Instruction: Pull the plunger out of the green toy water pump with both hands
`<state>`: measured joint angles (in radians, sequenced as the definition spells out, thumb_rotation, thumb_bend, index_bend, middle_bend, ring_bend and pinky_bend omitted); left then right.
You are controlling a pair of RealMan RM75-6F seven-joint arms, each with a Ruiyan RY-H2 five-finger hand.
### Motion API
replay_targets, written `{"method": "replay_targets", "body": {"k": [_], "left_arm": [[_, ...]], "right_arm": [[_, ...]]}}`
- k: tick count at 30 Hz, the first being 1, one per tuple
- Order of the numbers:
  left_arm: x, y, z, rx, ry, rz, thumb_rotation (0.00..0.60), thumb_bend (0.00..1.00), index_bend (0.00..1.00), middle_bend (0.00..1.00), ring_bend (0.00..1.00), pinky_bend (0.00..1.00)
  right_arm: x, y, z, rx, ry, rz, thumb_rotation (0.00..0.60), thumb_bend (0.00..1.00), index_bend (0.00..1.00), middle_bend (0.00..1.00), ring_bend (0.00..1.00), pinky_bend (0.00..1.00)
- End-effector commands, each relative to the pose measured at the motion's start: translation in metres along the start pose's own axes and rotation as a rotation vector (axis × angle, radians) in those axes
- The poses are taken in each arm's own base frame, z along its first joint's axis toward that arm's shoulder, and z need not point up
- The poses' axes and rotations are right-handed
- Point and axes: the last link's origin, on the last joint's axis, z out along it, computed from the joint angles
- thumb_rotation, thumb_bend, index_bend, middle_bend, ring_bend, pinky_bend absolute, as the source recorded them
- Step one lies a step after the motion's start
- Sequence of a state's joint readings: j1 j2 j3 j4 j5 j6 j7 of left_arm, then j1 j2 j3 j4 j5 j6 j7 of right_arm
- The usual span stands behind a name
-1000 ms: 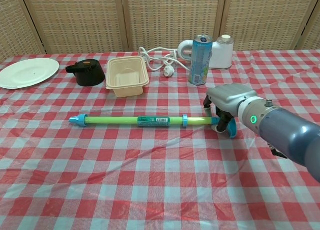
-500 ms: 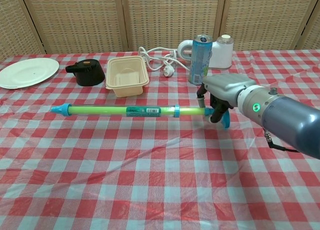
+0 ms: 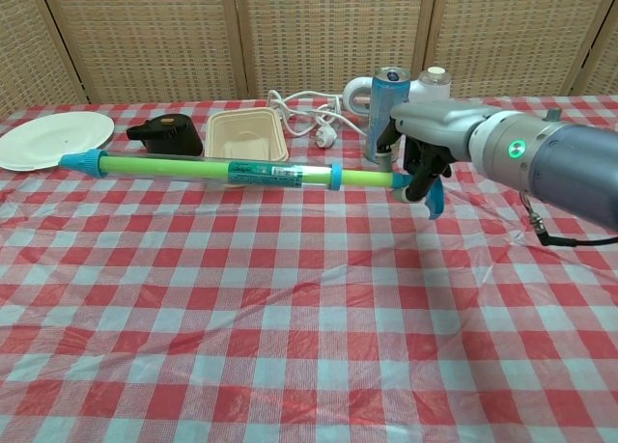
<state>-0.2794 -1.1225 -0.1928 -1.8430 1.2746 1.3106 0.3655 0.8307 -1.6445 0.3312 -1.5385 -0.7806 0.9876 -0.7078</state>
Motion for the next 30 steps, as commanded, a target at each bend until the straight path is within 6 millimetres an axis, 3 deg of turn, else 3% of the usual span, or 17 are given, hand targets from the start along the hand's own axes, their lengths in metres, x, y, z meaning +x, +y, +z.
{"method": "replay_targets", "body": {"k": [1, 5, 8, 13, 21, 30], "left_arm": [[0.009, 0.012, 0.015, -0.024, 0.012, -0.003, 0.600, 0.20, 0.11, 0.35, 0.35, 0.28], [0.015, 0.027, 0.034, -0.039, -0.017, -0.023, 0.600, 0.20, 0.26, 0.62, 0.59, 0.48], [0.020, 0.040, 0.045, -0.051, -0.065, -0.039, 0.600, 0.20, 0.30, 0.70, 0.65, 0.54], [0.025, 0.057, 0.061, -0.066, -0.114, -0.009, 0.600, 0.20, 0.31, 0.75, 0.69, 0.59], [0.024, 0.085, 0.077, -0.078, -0.197, -0.014, 0.600, 0.21, 0.41, 0.86, 0.80, 0.70], [0.024, 0.099, 0.074, -0.095, -0.264, -0.003, 0.600, 0.21, 0.39, 0.86, 0.80, 0.70]], "right_arm": [[0.005, -0.001, 0.000, 0.000, 0.004, 0.005, 0.600, 0.56, 0.82, 1.00, 1.00, 0.69], [0.007, -0.004, 0.001, 0.003, 0.001, 0.006, 0.600, 0.56, 0.82, 1.00, 1.00, 0.69], [0.007, -0.007, 0.002, 0.008, -0.001, 0.009, 0.600, 0.56, 0.82, 1.00, 1.00, 0.69], [0.007, -0.014, 0.004, 0.017, -0.004, 0.014, 0.600, 0.56, 0.82, 1.00, 1.00, 0.69], [0.008, -0.019, 0.004, 0.024, -0.005, 0.011, 0.600, 0.56, 0.82, 1.00, 1.00, 0.69], [0.012, -0.021, 0.004, 0.025, 0.002, 0.002, 0.600, 0.56, 0.82, 1.00, 1.00, 0.69]]}}
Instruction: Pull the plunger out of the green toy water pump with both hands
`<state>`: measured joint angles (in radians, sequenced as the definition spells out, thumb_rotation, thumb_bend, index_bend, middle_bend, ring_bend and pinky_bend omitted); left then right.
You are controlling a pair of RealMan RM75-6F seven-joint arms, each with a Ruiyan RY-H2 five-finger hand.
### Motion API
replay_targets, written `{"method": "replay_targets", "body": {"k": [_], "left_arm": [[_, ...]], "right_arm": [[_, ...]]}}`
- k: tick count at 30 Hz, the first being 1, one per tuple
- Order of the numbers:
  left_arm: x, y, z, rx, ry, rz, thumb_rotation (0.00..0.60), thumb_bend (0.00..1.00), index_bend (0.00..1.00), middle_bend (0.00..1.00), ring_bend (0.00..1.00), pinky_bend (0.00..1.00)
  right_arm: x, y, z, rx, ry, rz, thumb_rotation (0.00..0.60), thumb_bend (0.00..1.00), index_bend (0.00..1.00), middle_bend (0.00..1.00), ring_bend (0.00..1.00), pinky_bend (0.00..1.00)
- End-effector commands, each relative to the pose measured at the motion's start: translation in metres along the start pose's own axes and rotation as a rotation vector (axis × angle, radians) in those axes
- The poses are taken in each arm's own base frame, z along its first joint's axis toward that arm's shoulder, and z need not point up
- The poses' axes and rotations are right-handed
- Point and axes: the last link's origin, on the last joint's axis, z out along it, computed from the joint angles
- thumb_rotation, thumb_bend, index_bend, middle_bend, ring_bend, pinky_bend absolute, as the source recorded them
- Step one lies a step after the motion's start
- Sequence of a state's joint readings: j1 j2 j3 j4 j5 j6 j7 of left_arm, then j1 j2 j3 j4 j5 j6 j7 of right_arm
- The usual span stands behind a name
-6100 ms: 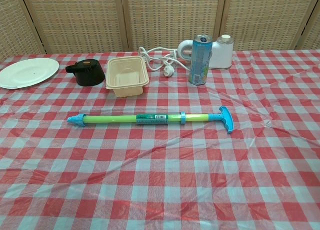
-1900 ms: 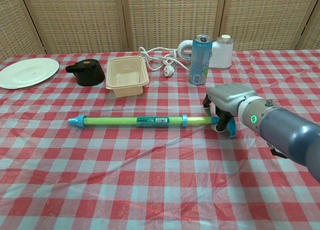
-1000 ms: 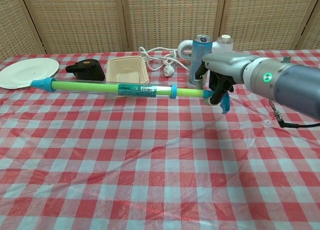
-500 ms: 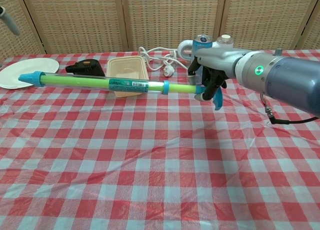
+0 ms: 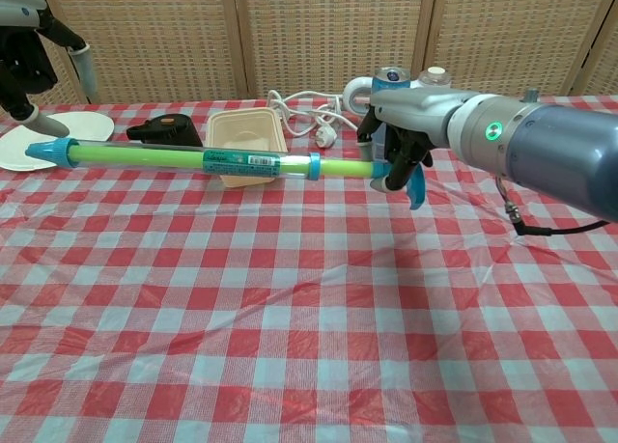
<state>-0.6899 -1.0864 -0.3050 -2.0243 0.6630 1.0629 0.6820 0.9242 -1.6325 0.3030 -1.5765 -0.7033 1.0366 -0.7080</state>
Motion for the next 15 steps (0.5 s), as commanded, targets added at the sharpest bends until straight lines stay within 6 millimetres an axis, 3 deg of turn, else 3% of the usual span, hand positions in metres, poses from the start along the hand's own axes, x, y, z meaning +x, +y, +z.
{"method": "replay_targets", "body": {"k": [1, 15], "left_arm": [[-0.0007, 0.0034, -0.0041, -0.009, -0.026, 0.001, 0.600, 0.21, 0.39, 0.86, 0.80, 0.70], [-0.0096, -0.0025, -0.0056, 0.030, -0.067, 0.047, 0.600, 0.21, 0.38, 0.86, 0.80, 0.70]], "right_arm": [[0.0004, -0.0011, 0.0000, 0.002, 0.002, -0.002, 0.600, 0.56, 0.82, 1.00, 1.00, 0.69], [0.0013, -0.0050, -0.0013, 0.010, 0.015, 0.018, 0.600, 0.56, 0.82, 1.00, 1.00, 0.69]]}}
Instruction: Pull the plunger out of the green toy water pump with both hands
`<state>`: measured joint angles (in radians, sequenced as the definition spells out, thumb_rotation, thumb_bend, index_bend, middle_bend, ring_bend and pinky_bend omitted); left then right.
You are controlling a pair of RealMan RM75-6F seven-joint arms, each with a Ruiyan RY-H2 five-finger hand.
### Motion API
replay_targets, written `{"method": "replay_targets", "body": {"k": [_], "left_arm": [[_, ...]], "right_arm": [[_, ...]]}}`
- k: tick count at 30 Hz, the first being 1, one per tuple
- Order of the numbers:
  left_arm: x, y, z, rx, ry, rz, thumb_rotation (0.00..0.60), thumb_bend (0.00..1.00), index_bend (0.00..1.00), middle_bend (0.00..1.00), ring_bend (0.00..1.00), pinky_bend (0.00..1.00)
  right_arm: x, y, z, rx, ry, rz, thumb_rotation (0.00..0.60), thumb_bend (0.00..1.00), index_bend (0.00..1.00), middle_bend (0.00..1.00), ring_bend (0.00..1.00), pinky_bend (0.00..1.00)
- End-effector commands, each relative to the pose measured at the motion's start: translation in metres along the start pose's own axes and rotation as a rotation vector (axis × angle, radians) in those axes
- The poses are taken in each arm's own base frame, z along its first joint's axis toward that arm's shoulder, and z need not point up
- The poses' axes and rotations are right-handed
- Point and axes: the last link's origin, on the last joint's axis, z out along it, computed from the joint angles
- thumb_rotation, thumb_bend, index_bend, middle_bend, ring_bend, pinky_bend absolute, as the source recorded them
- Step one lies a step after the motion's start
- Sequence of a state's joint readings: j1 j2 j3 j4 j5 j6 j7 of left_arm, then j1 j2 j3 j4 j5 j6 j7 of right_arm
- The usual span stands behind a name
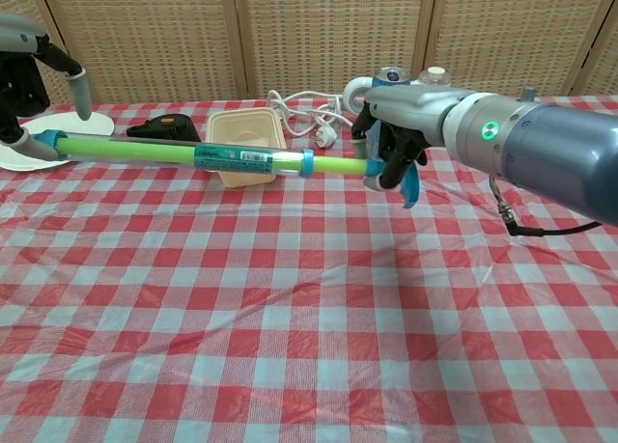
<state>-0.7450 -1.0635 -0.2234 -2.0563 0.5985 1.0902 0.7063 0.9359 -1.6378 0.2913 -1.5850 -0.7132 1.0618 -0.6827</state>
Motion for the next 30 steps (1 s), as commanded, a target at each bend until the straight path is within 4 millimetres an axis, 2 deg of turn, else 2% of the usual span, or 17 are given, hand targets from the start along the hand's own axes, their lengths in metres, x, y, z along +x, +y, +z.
{"method": "replay_targets", "body": {"k": [1, 14, 22, 30], "left_arm": [[-0.002, -0.002, 0.002, 0.010, -0.005, 0.004, 0.600, 0.21, 0.38, 0.86, 0.80, 0.70], [-0.011, 0.010, 0.011, -0.001, -0.008, 0.010, 0.600, 0.22, 0.43, 0.86, 0.80, 0.70], [-0.013, 0.016, 0.012, -0.007, -0.003, 0.002, 0.600, 0.44, 0.61, 0.86, 0.80, 0.70], [-0.014, 0.014, 0.010, 0.003, 0.002, 0.004, 0.600, 0.45, 0.66, 0.86, 0.80, 0.70]], "right_arm": [[0.001, 0.000, 0.000, -0.001, 0.002, 0.002, 0.600, 0.56, 0.82, 1.00, 1.00, 0.69], [0.000, -0.002, -0.002, 0.008, -0.005, 0.006, 0.600, 0.56, 0.82, 1.00, 1.00, 0.69], [-0.001, -0.002, -0.003, 0.009, -0.003, 0.003, 0.600, 0.56, 0.82, 1.00, 1.00, 0.69], [0.001, 0.001, -0.004, 0.001, -0.001, 0.006, 0.600, 0.56, 0.82, 1.00, 1.00, 0.69]]}}
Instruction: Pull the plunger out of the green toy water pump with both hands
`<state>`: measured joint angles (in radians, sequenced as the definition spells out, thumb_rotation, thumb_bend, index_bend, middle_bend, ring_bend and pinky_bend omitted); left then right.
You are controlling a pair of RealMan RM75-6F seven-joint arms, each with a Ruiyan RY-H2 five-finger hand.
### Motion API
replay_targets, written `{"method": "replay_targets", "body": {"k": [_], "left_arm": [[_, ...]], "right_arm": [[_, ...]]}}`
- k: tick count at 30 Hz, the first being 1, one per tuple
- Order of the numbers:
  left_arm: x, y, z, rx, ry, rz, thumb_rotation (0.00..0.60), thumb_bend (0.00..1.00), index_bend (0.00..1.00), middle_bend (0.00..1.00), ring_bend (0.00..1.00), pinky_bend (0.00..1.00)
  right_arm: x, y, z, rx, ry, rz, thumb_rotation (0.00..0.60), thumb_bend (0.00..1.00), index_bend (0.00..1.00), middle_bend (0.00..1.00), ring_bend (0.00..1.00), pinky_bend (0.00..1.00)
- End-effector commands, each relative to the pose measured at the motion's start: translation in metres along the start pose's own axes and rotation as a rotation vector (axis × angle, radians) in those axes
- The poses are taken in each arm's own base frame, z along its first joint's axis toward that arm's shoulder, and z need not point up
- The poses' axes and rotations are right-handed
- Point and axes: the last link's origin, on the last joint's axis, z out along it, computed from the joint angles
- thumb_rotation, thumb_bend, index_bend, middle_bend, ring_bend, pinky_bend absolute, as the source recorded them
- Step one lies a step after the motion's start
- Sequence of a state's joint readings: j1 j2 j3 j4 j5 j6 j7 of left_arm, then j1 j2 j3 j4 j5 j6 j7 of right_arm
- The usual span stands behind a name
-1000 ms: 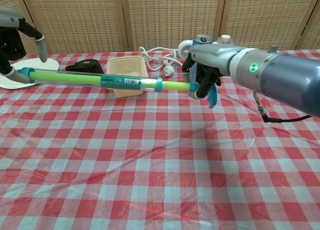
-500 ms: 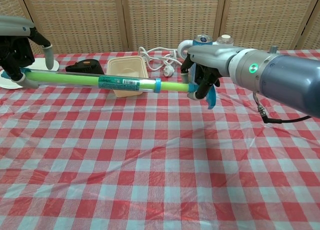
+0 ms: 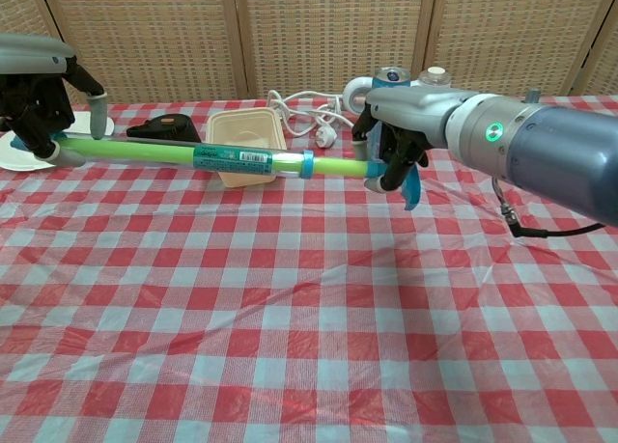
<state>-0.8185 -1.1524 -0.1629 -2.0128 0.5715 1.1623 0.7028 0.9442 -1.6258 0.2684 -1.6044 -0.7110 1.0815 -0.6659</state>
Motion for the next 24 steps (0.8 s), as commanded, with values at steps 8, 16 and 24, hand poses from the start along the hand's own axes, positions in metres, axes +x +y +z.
{"method": "replay_targets", "body": {"k": [8, 16, 24], "left_arm": [[0.004, -0.012, -0.009, 0.019, 0.026, 0.006, 0.600, 0.46, 0.67, 0.86, 0.80, 0.70], [0.002, -0.032, -0.019, 0.046, 0.053, 0.030, 0.600, 0.46, 0.67, 0.86, 0.80, 0.70], [-0.009, -0.060, -0.022, 0.100, 0.037, 0.035, 0.600, 0.46, 0.67, 0.86, 0.80, 0.70]], "right_arm": [[0.001, 0.014, 0.001, -0.030, 0.017, -0.046, 0.600, 0.56, 0.82, 1.00, 1.00, 0.69], [0.000, 0.038, 0.001, -0.090, 0.032, -0.083, 0.600, 0.56, 0.82, 1.00, 1.00, 0.69], [0.003, 0.059, -0.002, -0.151, 0.048, -0.119, 0.600, 0.56, 0.82, 1.00, 1.00, 0.69]]}}
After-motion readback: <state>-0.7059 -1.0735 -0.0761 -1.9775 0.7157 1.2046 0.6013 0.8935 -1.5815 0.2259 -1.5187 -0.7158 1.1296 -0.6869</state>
